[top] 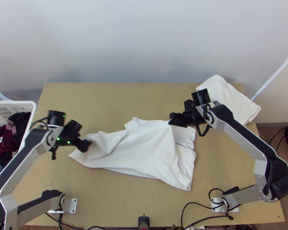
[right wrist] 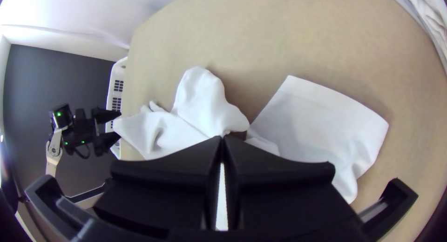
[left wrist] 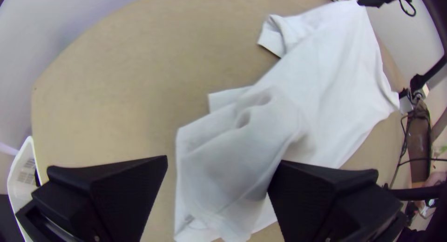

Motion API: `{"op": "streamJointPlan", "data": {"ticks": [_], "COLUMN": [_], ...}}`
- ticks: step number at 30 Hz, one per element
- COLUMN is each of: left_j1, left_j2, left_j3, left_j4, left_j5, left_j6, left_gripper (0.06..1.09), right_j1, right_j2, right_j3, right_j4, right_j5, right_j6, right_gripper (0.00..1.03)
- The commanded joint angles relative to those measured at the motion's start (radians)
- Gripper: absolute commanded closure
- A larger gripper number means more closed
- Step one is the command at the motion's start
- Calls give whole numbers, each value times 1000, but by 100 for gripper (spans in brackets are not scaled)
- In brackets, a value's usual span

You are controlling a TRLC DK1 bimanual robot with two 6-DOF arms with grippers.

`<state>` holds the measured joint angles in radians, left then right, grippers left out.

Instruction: Fold the t-shirt

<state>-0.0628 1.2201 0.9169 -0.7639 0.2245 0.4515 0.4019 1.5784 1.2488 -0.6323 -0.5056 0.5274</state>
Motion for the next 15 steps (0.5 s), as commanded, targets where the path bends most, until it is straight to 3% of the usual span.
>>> {"op": "streamJointPlan", "data": {"ticks": [1,7,10,15], "left_j1": [80,261,301,311], "left_j2": [-51,-53,-50,48], "left_j3": [56,149,155,155], "left_j4": [-15,-181,-239,-462], "left_j5": [18,182,220,268], "left_j6": [27,27,23,7], "left_gripper": [10,10,11,11], "right_j1": [-15,-8,-2,-2], "right_j2": [-31,-38,-40,-40], "right_j3": [-43,-98,-111,-111], "right_j4": [23,69,86,85], "right_j5": [-2,-2,-2,-2], "right_j6": [22,39,52,59], "right_gripper": [100,100,100,100]}}
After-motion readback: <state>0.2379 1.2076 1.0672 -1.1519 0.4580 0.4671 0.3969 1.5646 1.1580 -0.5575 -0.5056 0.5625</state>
